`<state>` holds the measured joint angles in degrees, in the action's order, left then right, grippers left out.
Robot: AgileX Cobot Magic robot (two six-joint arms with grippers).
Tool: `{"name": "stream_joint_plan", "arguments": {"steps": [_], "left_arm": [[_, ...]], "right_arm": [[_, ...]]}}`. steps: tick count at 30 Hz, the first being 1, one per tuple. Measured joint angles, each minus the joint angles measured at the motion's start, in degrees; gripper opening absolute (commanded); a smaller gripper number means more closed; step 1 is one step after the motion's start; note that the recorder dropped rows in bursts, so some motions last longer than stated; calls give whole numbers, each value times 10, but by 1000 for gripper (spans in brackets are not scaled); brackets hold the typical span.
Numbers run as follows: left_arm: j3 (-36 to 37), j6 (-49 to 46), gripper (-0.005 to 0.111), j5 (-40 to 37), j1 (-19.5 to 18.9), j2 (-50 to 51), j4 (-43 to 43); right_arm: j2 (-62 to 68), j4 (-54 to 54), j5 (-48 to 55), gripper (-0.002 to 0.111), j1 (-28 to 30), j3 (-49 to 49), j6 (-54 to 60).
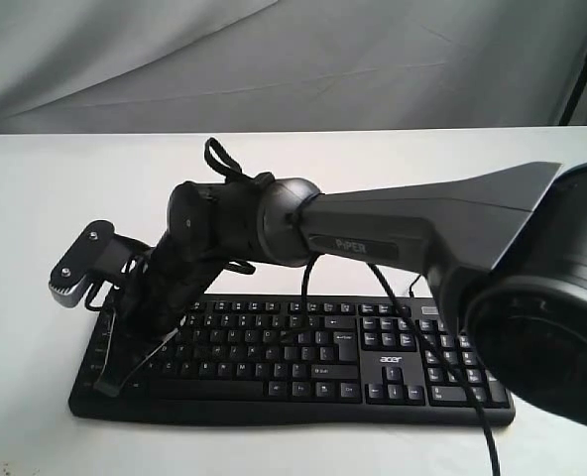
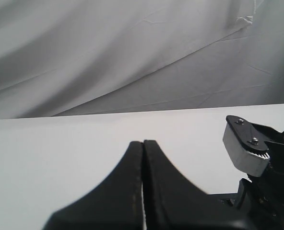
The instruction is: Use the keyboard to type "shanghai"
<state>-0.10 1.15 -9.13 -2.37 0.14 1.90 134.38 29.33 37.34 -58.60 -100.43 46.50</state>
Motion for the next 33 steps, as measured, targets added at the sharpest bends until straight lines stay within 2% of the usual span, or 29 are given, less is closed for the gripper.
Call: {"name": "stream_joint_plan", "arguments": {"steps": [10,16,22,25,27,33], "left_arm": [[0,0,0,0,0,0,0],[0,0,0,0,0,0,0],[0,0,0,0,0,0,0],[0,0,0,0,0,0,0],[0,0,0,0,0,0,0],[0,0,0,0,0,0,0]], "right_arm": [[-6,-3,3,0,0,0,0],[-71,-89,26,0,0,15,-69],[-161,-104,-10,0,21,145,-95],[-206,-88,-97,0,26,275,-99],[-211,-74,-125,0,26,314,-96],[-212,-31,-153,0,26,323,-59]]}}
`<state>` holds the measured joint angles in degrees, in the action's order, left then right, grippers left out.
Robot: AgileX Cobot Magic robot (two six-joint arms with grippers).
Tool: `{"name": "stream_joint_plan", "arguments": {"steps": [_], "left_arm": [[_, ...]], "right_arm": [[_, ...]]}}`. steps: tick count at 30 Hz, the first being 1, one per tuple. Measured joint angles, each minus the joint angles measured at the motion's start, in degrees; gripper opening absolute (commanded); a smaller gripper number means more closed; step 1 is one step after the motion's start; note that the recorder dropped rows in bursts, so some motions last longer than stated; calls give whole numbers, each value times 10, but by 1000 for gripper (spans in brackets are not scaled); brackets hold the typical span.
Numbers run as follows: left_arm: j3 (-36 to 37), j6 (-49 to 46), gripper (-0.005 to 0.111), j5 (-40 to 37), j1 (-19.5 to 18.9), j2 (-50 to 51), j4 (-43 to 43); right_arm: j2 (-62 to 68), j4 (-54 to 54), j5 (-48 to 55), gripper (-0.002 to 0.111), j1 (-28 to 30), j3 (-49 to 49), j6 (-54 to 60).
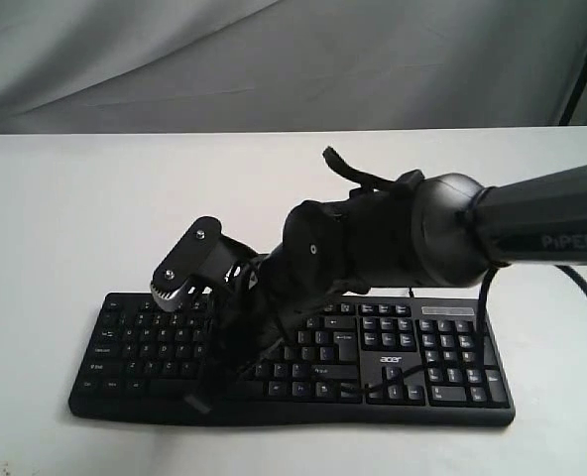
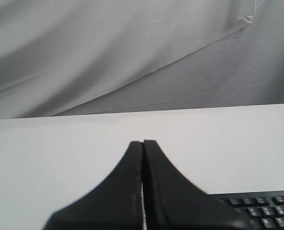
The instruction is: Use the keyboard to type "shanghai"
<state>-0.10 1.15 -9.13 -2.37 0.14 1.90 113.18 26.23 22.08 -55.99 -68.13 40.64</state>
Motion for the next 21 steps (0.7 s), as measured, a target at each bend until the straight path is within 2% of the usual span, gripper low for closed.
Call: {"name": "stream_joint_plan", "arguments": {"steps": [21], "left_arm": [[0,0,0,0,0,0,0]], "right_arm": [[32,20,-3,0,0,0,10]]}}
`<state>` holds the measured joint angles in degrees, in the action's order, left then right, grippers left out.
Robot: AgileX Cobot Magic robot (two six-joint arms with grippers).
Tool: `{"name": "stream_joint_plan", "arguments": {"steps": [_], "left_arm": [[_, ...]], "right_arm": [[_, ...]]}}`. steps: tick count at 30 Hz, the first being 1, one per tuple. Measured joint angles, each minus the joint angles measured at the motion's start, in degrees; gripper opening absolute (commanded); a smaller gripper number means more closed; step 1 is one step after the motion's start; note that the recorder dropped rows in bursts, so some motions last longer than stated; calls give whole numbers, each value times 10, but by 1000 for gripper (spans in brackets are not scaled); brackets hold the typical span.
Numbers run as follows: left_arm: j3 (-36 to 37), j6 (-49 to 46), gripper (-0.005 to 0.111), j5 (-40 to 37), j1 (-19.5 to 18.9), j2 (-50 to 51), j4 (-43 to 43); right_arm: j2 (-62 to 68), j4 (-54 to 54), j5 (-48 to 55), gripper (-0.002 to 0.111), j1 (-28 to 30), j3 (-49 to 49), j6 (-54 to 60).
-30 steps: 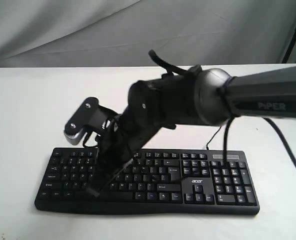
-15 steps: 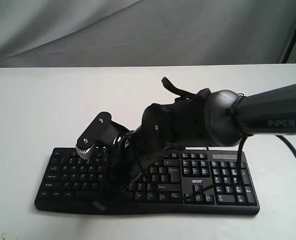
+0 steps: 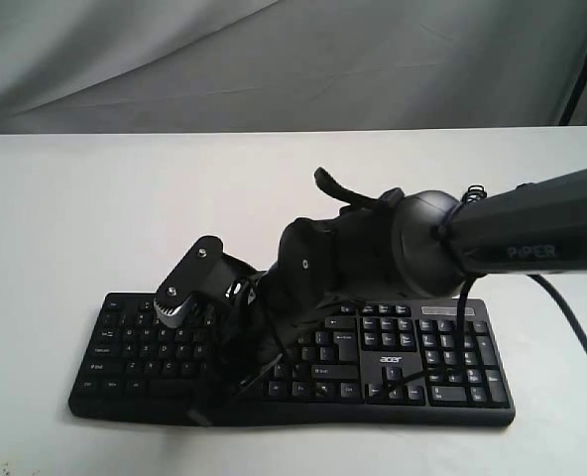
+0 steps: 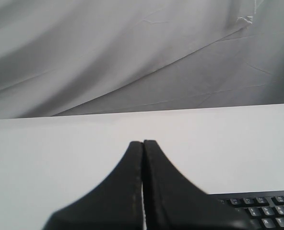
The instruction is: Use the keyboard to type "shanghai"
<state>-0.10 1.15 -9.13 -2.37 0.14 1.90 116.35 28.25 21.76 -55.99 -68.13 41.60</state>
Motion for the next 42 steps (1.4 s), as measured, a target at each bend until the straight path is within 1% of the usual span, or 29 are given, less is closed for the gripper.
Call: {"name": "stream_joint_plan", "arguments": {"steps": [12,18,21,35,42], "left_arm": [[0,0,0,0,0,0,0],[0,0,0,0,0,0,0],[0,0,0,0,0,0,0],[0,0,0,0,0,0,0],[0,0,0,0,0,0,0]], "right_arm": [[-5,3,-4,0,0,-1,2],[2,-3,12,0,0,-52,2],[27,-7,26,0,0,-85,2],[57,-11,19,0,0,-88,4],[46,-18,24,0,0,-89,4]]}}
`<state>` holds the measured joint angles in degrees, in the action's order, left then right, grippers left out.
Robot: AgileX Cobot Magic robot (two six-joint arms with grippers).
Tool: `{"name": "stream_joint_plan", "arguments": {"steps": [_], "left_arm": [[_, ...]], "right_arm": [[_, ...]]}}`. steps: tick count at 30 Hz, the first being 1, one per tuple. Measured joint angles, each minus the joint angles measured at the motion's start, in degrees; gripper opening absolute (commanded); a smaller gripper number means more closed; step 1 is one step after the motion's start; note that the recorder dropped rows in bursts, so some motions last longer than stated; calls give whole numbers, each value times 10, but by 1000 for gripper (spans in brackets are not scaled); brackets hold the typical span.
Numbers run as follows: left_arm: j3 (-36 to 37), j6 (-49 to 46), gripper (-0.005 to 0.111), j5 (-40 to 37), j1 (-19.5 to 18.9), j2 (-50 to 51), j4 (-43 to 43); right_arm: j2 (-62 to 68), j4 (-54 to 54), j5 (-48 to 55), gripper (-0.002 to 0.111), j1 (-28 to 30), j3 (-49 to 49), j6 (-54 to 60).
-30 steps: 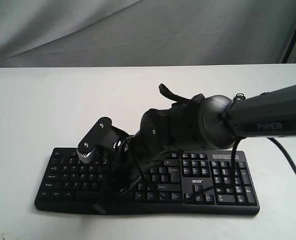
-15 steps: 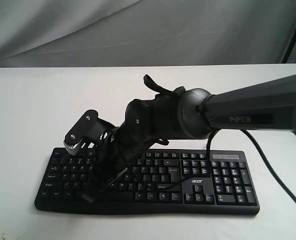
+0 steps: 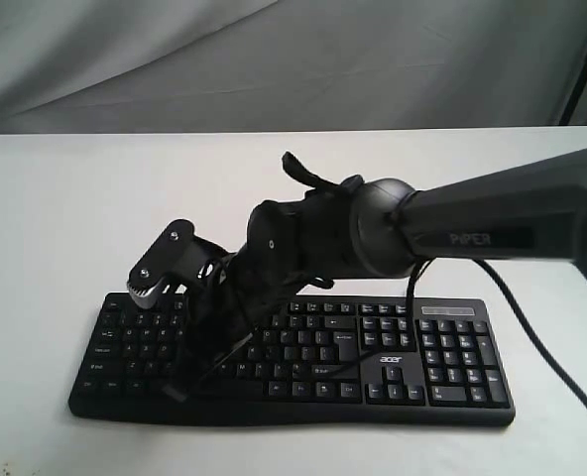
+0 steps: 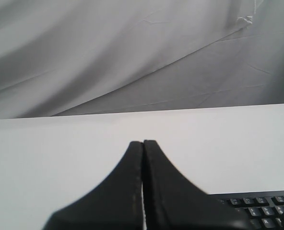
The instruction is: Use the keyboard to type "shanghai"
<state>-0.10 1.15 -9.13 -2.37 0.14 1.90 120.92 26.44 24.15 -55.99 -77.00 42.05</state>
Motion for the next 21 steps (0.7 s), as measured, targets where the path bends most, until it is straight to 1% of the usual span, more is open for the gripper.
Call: {"name": "stream_joint_plan", "arguments": {"steps": [3,9,14,21], "left_arm": [[0,0,0,0,0,0,0],[0,0,0,0,0,0,0],[0,0,0,0,0,0,0],[0,0,0,0,0,0,0]], "right_arm": [[-20,-12,4,0,0,0,-8],[-35,-57,16,0,1,2,-58],[-35,-58,18,0,6,22,-65],[-35,-58,18,0,7,22,-66]]}}
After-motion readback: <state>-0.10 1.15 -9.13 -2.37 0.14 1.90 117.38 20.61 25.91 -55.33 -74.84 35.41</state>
